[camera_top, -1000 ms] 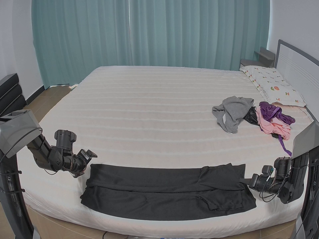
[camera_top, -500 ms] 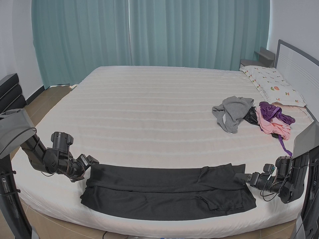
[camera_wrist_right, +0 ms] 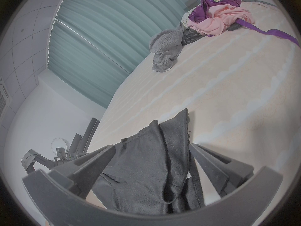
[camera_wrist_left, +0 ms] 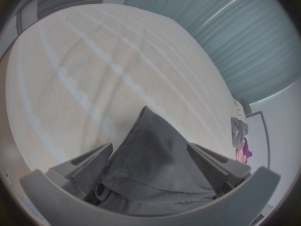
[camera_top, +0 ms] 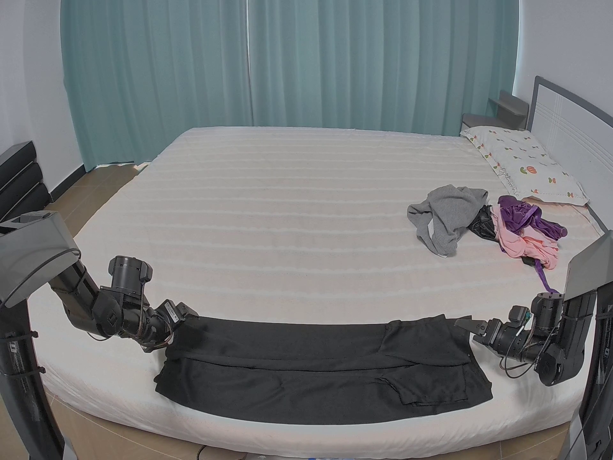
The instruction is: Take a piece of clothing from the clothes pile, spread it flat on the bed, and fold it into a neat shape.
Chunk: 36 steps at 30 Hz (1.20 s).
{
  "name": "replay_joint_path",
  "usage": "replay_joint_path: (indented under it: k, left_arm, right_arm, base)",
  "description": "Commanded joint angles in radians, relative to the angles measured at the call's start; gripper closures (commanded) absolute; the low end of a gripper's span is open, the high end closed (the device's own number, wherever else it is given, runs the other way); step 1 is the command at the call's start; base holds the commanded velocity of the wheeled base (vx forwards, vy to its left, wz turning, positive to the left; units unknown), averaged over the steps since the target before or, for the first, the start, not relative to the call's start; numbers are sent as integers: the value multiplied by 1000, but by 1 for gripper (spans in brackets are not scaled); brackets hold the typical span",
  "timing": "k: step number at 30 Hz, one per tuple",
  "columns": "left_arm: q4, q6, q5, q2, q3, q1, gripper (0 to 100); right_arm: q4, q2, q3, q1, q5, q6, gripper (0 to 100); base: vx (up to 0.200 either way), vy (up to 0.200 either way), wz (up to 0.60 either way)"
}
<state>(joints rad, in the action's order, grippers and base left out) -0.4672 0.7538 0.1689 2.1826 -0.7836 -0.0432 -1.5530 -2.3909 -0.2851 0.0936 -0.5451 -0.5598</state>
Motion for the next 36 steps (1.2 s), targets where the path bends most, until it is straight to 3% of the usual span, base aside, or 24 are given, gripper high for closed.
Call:
replay_joint_path:
  k: [1,11,29,36]
  left_arm:
    - [4,7,-2,-3,15,0,0]
    - [-2,-1,14,-139,164,-1,0]
    - [-4,10,9,-116,187,-12,0]
    - [-65,9,-2,-75,208,-12,0]
  right_arm:
    - [-12,4,-2,0,-1,-2,0]
    - [-13,7,-2,1,1,-2,0]
    - [-13,7,-2,5,1,-2,0]
    - [-13,7,-2,5,1,-3,0]
  base:
    - [0,0,0]
    - [0,0,0]
    - [-33,0,0]
    - [0,0,0]
